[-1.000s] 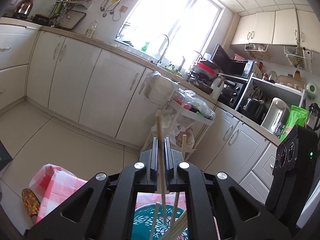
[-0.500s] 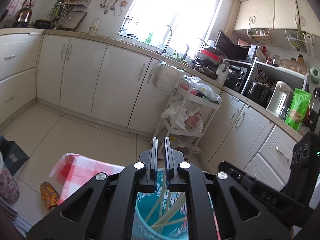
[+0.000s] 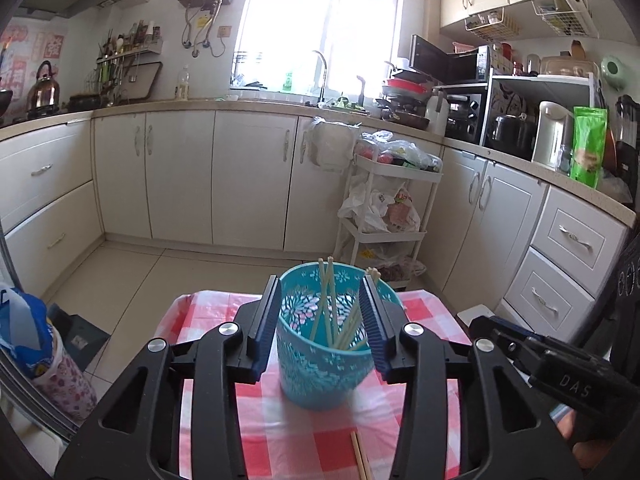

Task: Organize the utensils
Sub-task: 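Move both open tools back to the last chopsticks on the cloth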

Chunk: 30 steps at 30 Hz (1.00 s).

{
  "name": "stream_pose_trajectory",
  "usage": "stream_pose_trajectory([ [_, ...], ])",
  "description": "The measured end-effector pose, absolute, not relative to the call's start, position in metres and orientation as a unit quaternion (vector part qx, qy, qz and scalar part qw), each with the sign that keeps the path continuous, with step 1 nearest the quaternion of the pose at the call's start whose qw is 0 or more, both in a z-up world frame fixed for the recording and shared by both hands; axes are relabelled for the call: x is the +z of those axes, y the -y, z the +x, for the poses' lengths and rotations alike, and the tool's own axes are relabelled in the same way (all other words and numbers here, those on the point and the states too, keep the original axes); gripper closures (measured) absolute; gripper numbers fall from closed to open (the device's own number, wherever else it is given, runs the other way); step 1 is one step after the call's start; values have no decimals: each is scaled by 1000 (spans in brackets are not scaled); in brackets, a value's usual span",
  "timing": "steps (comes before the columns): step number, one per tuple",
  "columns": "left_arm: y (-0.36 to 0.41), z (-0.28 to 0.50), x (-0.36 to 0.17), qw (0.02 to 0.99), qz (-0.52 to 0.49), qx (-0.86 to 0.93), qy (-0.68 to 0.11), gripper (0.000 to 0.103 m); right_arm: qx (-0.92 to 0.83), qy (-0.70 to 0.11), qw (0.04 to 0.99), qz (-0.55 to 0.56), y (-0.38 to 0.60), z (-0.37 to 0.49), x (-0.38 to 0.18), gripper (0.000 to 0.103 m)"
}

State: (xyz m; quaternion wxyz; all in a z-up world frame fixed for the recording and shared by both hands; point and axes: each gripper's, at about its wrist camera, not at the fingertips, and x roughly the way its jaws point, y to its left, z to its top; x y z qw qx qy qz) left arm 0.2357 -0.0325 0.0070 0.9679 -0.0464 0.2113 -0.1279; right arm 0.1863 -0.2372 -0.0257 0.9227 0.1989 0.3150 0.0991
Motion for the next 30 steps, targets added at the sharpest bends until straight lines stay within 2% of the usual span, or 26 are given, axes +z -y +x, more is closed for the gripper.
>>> stream_pose_trajectory([
  [14,38,175,1,966,-26,-126,-225,54,86,-398,891,202,226,112,-94,74],
  [19,40,165,-5,963,-21,-130,-237,46,78,-421,884,187,221,94,-114,72],
  [22,33,167,-24,954,-28,-128,-268,39,82,-439,878,171,212,90,-128,72],
  [30,5,173,-106,922,-42,-93,-372,39,92,-468,873,104,176,99,-162,72],
])
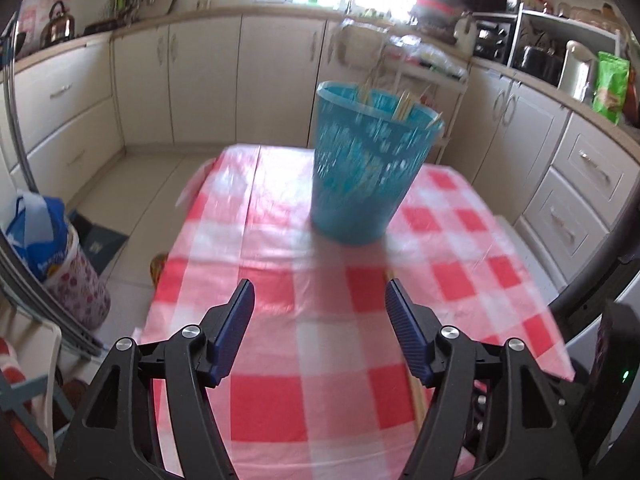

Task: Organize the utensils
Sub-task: 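Move both open tools back to the last chopsticks on the cloth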

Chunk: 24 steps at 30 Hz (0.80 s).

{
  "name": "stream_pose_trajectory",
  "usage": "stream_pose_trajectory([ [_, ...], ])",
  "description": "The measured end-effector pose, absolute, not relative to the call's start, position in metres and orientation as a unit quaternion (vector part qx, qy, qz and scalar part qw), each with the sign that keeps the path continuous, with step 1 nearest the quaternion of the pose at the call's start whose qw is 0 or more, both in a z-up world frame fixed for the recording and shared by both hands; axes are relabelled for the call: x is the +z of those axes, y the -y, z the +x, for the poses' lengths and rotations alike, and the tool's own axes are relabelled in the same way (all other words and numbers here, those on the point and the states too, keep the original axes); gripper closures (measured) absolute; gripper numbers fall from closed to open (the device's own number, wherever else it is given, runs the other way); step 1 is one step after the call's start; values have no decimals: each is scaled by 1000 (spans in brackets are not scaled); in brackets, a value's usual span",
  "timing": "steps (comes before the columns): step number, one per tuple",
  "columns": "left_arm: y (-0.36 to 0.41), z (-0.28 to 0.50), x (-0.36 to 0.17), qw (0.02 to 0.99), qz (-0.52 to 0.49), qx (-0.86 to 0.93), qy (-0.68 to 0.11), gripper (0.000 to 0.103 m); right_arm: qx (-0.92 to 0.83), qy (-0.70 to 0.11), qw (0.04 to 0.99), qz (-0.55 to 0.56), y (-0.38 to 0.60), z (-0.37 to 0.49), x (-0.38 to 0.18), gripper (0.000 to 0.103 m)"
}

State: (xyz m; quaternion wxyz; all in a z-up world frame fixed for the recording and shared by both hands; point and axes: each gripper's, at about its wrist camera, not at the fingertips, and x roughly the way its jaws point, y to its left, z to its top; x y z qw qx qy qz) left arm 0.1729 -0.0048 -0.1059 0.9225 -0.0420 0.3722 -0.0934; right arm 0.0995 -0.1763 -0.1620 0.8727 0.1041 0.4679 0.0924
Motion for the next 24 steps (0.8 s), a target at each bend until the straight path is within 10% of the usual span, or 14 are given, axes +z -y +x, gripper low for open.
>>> stream_pose_trajectory([
  [24,72,224,-182,886,33,-115,-448,37,49,-479,875,43,222,117,-169,76],
])
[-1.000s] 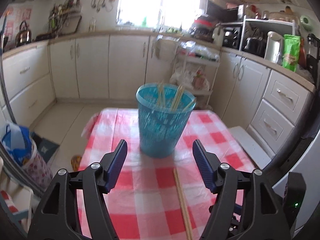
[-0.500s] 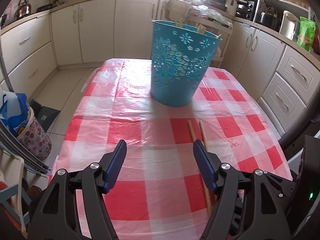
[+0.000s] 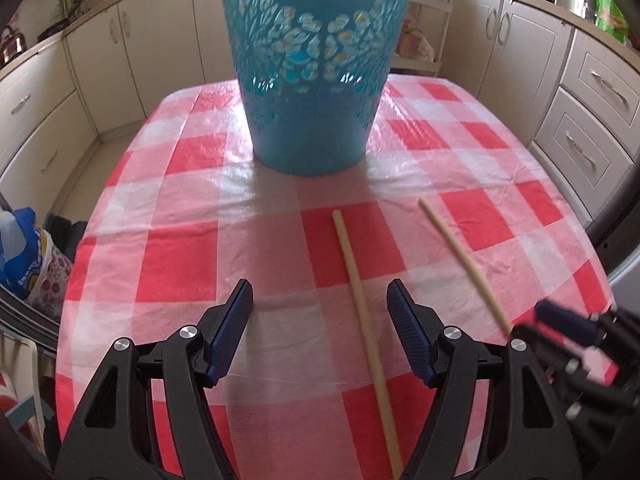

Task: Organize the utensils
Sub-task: 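Move both open tools back to the last chopsticks on the cloth, then close the right tool on a chopstick while the left tool approaches another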

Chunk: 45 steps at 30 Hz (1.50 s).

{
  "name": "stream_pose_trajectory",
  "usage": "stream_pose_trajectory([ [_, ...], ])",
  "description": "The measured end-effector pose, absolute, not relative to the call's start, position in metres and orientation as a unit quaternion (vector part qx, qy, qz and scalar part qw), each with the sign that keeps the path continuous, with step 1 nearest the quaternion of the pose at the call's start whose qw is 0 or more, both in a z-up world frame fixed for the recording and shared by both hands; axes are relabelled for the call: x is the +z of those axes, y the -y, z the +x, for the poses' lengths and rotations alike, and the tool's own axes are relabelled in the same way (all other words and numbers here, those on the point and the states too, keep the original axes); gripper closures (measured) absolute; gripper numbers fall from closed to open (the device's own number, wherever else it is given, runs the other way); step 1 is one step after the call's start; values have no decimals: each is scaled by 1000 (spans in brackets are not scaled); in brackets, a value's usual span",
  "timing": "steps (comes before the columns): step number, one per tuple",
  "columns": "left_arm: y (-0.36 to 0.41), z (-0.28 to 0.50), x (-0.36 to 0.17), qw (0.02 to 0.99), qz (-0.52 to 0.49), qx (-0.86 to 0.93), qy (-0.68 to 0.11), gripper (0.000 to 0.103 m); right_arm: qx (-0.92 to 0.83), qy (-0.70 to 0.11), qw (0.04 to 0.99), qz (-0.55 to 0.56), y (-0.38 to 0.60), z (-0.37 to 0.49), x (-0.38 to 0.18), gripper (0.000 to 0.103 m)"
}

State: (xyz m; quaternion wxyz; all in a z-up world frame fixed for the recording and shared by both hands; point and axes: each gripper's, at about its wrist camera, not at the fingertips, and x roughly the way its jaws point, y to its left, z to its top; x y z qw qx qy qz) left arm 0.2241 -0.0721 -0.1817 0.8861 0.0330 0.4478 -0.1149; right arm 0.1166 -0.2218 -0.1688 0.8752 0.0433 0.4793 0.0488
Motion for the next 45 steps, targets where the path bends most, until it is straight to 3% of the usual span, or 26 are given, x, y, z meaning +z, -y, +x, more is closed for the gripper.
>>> stream_pose_trajectory([
  [8,74,236,-184,886,43,-108,-449,41,57,-484,873,11,205,163,-178,74],
  [10,74,235,-182,887,39,-113,-445,62,57,-481,875,0,202,168,-179,78],
  [11,70,235,-182,889,32,-107,-444,67,64,-484,873,2,202,169,-179,82],
  [12,65,236,-181,890,21,-104,-444,74,70,-486,871,3,202,169,-178,95],
  [15,49,236,-180,890,-14,-99,-446,83,83,-492,866,11,203,162,-177,96],
  [20,45,236,-180,884,-25,-110,-454,81,83,-499,862,16,206,161,-177,96],
  [22,52,235,-179,885,-8,-111,-452,75,85,-500,862,4,204,164,-177,96],
  [26,64,229,-180,889,27,-125,-439,77,93,-506,857,31,206,166,-178,96],
  [28,68,227,-180,886,36,-147,-438,84,89,-511,853,65,212,164,-178,96],
  [33,69,226,-178,878,51,-163,-447,83,71,-505,857,68,215,161,-171,92],
  [35,69,228,-178,876,51,-162,-451,75,73,-503,860,41,209,164,-169,74],
  [36,68,228,-178,877,53,-156,-452,61,74,-502,861,28,207,165,-169,62],
  [37,69,228,-178,878,54,-148,-452,49,74,-501,862,9,204,167,-170,62],
  [41,70,227,-181,882,57,-135,-447,44,73,-499,864,3,206,168,-177,63],
  [45,71,228,-181,881,58,-137,-448,41,65,-493,868,13,213,163,-179,86],
])
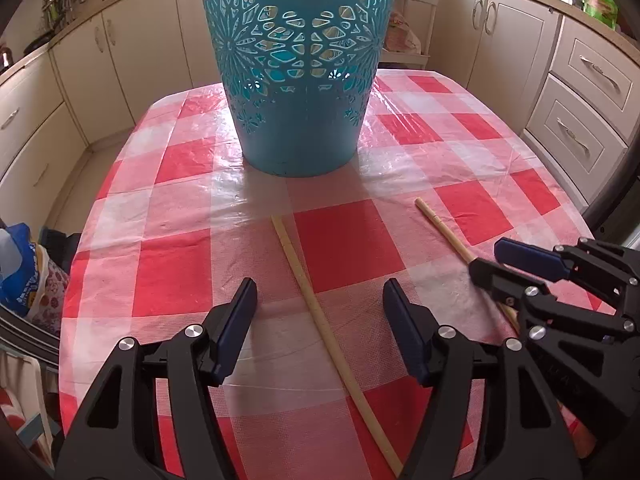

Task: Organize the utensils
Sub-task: 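Close the right tool on a chopstick while the left tool approaches another, then close the left tool on a chopstick while the right tool holds its own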

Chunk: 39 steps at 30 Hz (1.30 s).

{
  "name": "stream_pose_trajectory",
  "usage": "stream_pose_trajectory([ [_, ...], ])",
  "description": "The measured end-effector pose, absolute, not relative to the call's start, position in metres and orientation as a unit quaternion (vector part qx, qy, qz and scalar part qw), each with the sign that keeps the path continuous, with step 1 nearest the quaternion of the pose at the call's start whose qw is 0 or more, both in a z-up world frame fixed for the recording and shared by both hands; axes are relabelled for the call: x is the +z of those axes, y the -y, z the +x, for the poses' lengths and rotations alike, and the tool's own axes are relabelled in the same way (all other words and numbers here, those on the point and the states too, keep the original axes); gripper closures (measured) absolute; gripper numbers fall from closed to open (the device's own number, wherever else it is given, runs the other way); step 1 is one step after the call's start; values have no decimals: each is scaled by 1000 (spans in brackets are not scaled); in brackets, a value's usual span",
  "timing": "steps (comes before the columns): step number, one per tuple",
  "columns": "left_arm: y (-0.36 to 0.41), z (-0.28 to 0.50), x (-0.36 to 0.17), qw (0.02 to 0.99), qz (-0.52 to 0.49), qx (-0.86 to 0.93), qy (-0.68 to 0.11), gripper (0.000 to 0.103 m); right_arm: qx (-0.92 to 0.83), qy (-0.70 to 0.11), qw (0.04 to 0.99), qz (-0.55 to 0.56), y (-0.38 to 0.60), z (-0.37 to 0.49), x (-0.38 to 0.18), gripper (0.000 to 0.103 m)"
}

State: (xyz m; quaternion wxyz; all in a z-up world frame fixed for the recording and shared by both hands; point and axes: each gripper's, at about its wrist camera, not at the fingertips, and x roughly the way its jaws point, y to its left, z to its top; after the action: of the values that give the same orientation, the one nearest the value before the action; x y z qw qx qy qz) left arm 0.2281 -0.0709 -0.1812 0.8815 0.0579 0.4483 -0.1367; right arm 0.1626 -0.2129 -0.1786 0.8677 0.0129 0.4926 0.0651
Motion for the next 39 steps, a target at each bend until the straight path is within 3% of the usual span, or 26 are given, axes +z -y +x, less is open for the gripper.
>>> stream_pose_trajectory([
  [1,71,228,-181,882,58,-137,-448,41,64,-492,868,14,214,162,-179,93],
  [3,71,229,-181,882,58,-138,-448,41,66,-492,868,13,214,159,-178,96],
  [5,74,229,-182,881,60,-143,-446,41,66,-492,868,12,213,157,-178,97],
  [8,77,228,-182,883,66,-144,-442,50,68,-492,868,23,213,152,-176,97],
  [15,85,224,-182,882,82,-145,-440,50,74,-503,861,-29,198,153,-175,96],
  [17,87,222,-181,881,81,-157,-439,61,81,-504,859,-50,194,155,-175,96],
  [19,89,221,-180,878,79,-175,-439,90,87,-507,857,-33,199,157,-175,96],
  [23,82,225,-180,866,54,-203,-454,97,98,-524,843,73,223,161,-176,97],
  [26,75,227,-179,857,49,-218,-463,97,94,-526,843,61,223,161,-175,96],
  [27,73,228,-179,856,51,-217,-466,97,93,-525,845,44,220,161,-174,90],
  [28,72,229,-179,855,50,-217,-469,97,91,-523,847,27,218,161,-173,74],
  [29,70,230,-179,852,48,-221,-472,96,90,-519,850,8,214,161,-172,66],
  [32,68,235,-179,852,46,-216,-474,88,98,-521,848,-25,208,163,-175,62],
  [33,67,236,-179,852,43,-216,-474,86,101,-517,850,-26,207,163,-176,65],
  [36,68,236,-180,856,43,-212,-469,87,108,-516,849,-29,204,164,-177,96],
  [39,67,234,-180,856,44,-211,-470,97,125,-523,843,2,204,163,-177,97],
])
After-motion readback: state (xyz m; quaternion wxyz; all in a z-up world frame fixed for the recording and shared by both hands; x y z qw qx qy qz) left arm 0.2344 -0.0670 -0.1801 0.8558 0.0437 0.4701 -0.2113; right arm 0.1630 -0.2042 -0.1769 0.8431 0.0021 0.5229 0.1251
